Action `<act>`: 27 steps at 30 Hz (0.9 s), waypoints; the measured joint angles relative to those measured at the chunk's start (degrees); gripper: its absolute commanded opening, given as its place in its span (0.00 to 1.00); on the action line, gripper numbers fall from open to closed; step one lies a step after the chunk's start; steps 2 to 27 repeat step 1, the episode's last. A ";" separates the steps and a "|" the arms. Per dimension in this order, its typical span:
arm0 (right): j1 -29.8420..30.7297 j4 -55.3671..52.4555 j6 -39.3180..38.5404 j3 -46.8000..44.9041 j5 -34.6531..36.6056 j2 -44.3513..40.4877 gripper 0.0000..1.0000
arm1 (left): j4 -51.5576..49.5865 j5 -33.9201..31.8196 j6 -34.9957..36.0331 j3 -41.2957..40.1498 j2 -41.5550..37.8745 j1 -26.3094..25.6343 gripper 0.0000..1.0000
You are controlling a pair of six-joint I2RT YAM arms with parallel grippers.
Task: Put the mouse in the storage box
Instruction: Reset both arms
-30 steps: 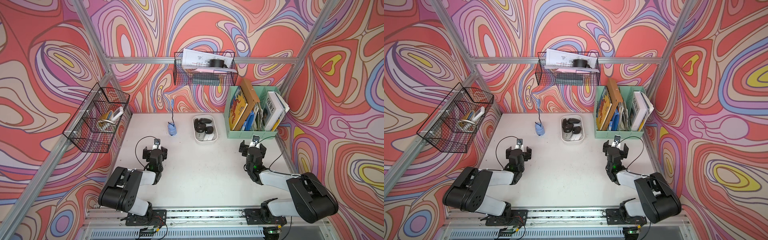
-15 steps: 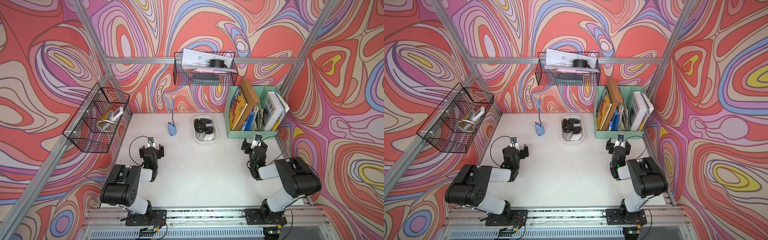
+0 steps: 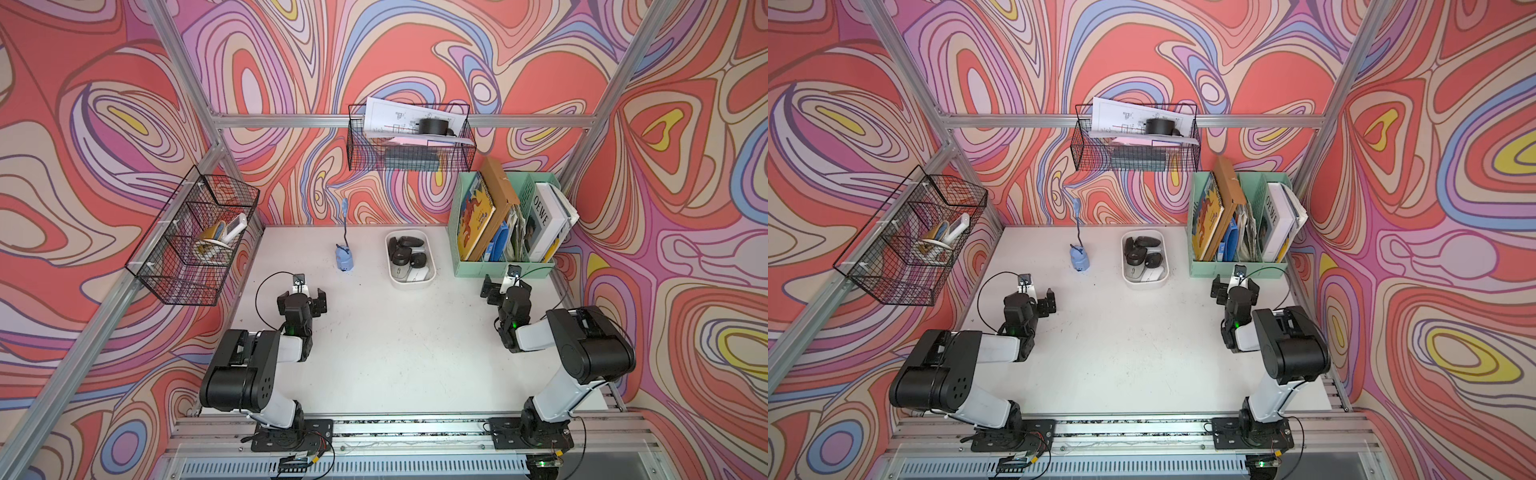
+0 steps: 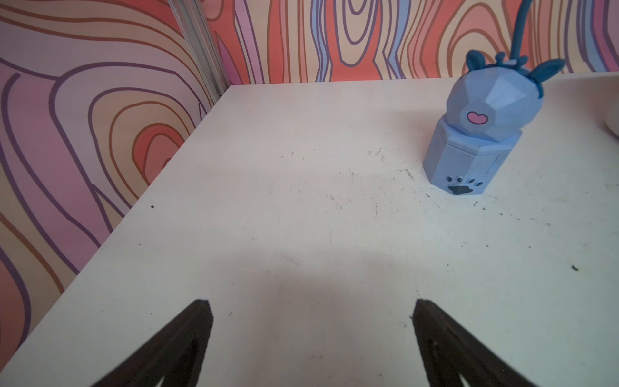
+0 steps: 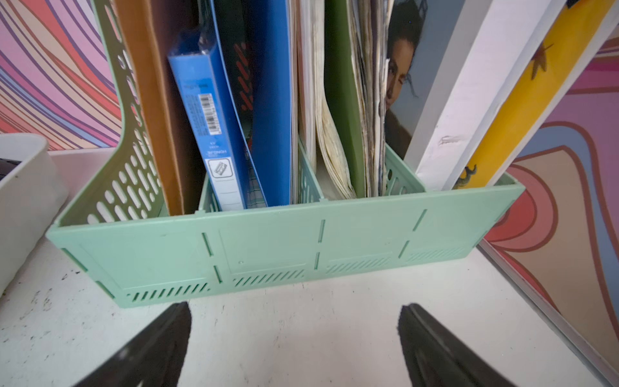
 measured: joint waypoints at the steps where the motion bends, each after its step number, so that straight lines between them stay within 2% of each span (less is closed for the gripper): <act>1: 0.00 -0.09 0.07 0.00 0.00 0.02 0.98 | 0.00 0.20 -0.02 0.00 0.00 0.00 0.99; 27: 0.00 -0.09 0.07 0.00 0.00 0.02 0.98 | 0.00 0.20 -0.02 0.00 0.00 0.00 0.99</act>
